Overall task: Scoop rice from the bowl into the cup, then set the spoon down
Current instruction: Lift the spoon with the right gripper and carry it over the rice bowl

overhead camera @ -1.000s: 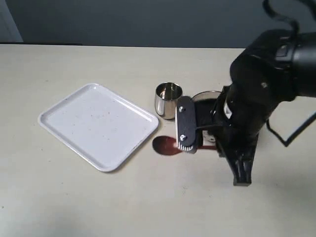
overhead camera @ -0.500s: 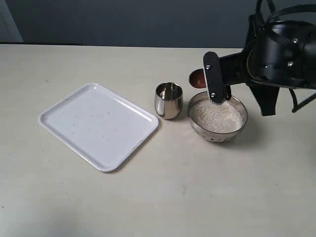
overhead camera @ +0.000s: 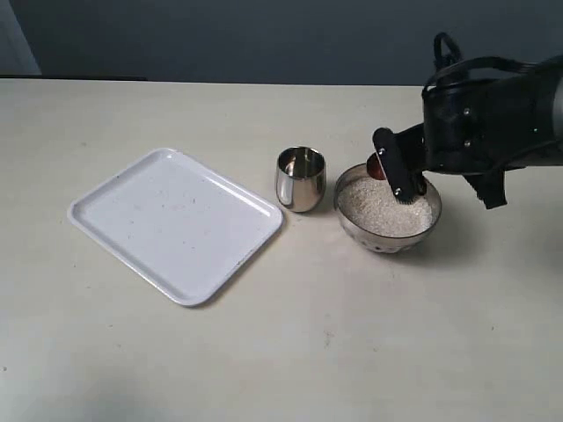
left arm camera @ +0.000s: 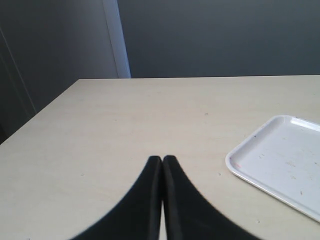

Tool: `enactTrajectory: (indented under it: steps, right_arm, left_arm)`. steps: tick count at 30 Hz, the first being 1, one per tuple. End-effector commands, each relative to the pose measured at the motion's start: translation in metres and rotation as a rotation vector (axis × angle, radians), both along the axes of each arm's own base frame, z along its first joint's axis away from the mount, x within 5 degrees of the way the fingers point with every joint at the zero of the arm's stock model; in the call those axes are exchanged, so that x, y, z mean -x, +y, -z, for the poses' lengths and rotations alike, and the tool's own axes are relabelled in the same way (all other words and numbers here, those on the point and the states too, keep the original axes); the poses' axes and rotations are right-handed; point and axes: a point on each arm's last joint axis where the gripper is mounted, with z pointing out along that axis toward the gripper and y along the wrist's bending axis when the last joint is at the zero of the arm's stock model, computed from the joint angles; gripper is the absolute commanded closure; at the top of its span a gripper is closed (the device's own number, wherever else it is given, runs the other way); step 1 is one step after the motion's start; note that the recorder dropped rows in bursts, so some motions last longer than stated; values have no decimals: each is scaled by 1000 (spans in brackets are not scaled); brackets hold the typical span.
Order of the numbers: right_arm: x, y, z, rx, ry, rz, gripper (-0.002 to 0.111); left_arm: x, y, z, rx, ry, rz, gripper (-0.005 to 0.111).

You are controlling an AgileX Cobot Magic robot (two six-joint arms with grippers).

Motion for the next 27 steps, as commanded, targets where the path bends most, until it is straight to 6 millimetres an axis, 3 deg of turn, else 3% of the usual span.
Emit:
enactTrajectory:
  steps: [1,27]
  right_arm:
    - [-8,-2,9,127,-29,-33,109]
    - [-2,13,17,224,-48,-78,109]
  left_arm:
    - [0,0,-2,-1,-21,2,106]
    - [0,0,-2,-1,-21,2,106]
